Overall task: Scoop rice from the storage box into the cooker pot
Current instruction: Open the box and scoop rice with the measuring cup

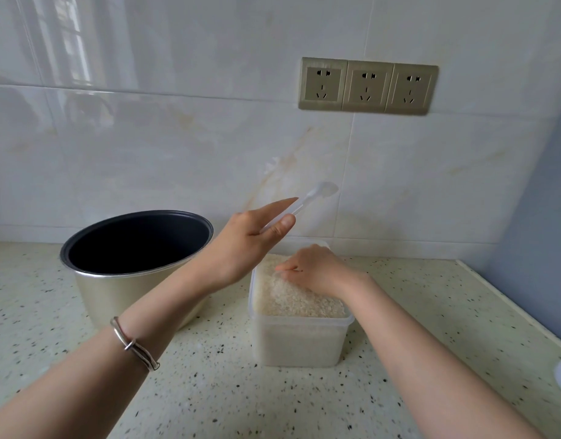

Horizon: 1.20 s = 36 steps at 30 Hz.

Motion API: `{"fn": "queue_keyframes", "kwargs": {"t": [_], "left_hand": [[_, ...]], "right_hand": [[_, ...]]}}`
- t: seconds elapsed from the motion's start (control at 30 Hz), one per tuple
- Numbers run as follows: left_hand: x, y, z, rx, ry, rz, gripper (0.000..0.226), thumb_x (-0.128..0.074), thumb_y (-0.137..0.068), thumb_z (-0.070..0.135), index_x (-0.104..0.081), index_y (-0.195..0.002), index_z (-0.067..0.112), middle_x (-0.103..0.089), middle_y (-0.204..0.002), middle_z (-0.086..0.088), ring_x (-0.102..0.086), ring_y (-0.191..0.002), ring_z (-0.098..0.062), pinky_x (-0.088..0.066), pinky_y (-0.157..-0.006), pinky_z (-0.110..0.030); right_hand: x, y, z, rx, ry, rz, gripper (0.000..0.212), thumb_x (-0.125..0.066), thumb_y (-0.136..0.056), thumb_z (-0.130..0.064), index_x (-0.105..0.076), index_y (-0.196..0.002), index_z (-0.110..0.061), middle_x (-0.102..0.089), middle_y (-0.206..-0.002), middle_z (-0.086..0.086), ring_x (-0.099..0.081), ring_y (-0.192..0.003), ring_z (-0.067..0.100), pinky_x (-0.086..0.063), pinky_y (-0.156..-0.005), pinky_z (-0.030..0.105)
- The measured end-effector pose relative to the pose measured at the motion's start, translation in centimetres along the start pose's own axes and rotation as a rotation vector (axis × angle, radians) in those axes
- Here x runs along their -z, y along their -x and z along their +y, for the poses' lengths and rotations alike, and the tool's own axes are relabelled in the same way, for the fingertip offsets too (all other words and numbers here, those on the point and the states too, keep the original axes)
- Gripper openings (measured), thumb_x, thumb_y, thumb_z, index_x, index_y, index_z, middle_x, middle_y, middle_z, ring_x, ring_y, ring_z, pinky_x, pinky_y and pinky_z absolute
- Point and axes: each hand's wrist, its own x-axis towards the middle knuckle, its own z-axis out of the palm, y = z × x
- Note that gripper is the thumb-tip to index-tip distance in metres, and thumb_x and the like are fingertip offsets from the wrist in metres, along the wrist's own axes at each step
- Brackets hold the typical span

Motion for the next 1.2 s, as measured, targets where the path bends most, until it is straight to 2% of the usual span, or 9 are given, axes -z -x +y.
{"fn": "queue_keyframes", "kwargs": {"t": [0.07,0.13,0.23,0.33,0.43,0.57,0.77,0.9,1.2], "left_hand": [[0.0,0.0,0.0,-0.001,-0.002,-0.004,0.048,-0.038,-0.089,0.049,-0.048,-0.134,0.036,-0.063,-0.126,0.012,-0.056,-0.120,-0.008,-0.042,-0.105,-0.040],[0.0,0.0,0.0,-0.003,-0.008,-0.008,0.048,-0.038,-0.089,0.049,-0.048,-0.134,0.036,-0.063,-0.127,0.012,-0.055,-0.120,-0.008,-0.043,-0.105,-0.040],[0.0,0.0,-0.1,-0.001,-0.011,-0.012,0.044,-0.038,-0.093,0.045,-0.047,-0.135,0.035,-0.061,-0.129,0.012,-0.054,-0.122,-0.008,-0.041,-0.106,-0.040],[0.1,0.0,-0.1,-0.004,-0.006,-0.015,0.045,-0.038,-0.093,0.044,-0.046,-0.135,0.033,-0.060,-0.130,0.013,-0.052,-0.123,-0.006,-0.041,-0.106,-0.039],[0.1,0.0,-0.1,-0.006,-0.001,-0.012,0.046,-0.038,-0.091,0.046,-0.047,-0.134,0.034,-0.063,-0.127,0.010,-0.056,-0.120,-0.011,-0.042,-0.104,-0.042],[0.1,0.0,0.0,-0.011,0.006,-0.010,0.045,-0.038,-0.091,0.046,-0.048,-0.133,0.036,-0.063,-0.126,0.011,-0.056,-0.120,-0.009,-0.042,-0.104,-0.041],[0.1,-0.2,-0.2,-0.001,0.017,0.000,0.048,-0.037,-0.088,0.051,-0.050,-0.131,0.036,-0.068,-0.120,0.001,-0.060,-0.114,-0.023,-0.044,-0.101,-0.047],[0.1,-0.1,-0.1,0.001,0.037,0.000,0.046,-0.037,-0.090,0.046,-0.051,-0.132,0.031,-0.065,-0.124,0.011,-0.055,-0.120,-0.008,-0.041,-0.106,-0.041],[0.2,0.1,0.1,0.001,0.028,-0.003,0.042,-0.038,-0.093,0.044,-0.051,-0.131,0.033,-0.064,-0.124,0.014,-0.056,-0.119,-0.005,-0.042,-0.105,-0.039]], "right_hand": [[-0.1,-0.3,0.1,-0.016,-0.028,0.026,0.037,-0.042,-0.093,-0.035,-0.070,-0.104,-0.013,-0.071,-0.084,0.006,-0.063,-0.080,0.022,-0.050,-0.082,0.037],[-0.4,-0.7,0.5,-0.064,-0.110,0.067,0.036,-0.043,-0.090,-0.025,-0.066,-0.073,-0.003,-0.054,-0.058,0.002,-0.053,-0.058,0.020,-0.046,-0.062,0.034],[-0.7,-1.0,0.8,-0.139,-0.184,0.137,0.039,-0.043,-0.085,-0.015,-0.031,-0.048,-0.015,-0.033,-0.047,-0.002,-0.035,-0.045,0.016,-0.031,-0.048,0.028],[-0.9,-1.4,1.3,-0.195,-0.200,0.217,0.036,-0.045,-0.079,-0.013,-0.032,-0.045,-0.014,-0.036,-0.046,0.001,-0.034,-0.045,0.017,-0.031,-0.049,0.032],[-1.4,-1.7,2.2,-0.276,-0.290,0.257,0.028,-0.047,-0.076,-0.014,-0.056,-0.055,0.003,-0.065,-0.062,0.019,-0.050,-0.056,0.021,-0.045,-0.056,0.038],[-1.2,-1.6,3.0,-0.308,-0.392,0.324,0.026,-0.050,-0.076,-0.009,-0.049,-0.052,0.001,-0.049,-0.055,0.020,-0.044,-0.054,0.020,-0.037,-0.055,0.031],[-0.6,-0.9,3.5,-0.335,-0.636,0.401,0.024,-0.059,-0.082,-0.012,-0.069,-0.078,0.010,-0.071,-0.085,0.027,-0.051,-0.045,0.017,-0.039,-0.042,0.023],[-0.6,-0.8,3.5,-0.346,-0.708,0.417,0.024,-0.059,-0.084,-0.012,-0.070,-0.078,0.009,-0.069,-0.077,0.026,-0.048,-0.042,0.016,-0.038,-0.039,0.021],[-0.3,-0.7,3.4,-0.337,-0.773,0.432,0.028,-0.058,-0.086,-0.014,-0.066,-0.063,0.000,-0.054,-0.054,0.012,-0.043,-0.040,0.018,-0.036,-0.041,0.024]]}}
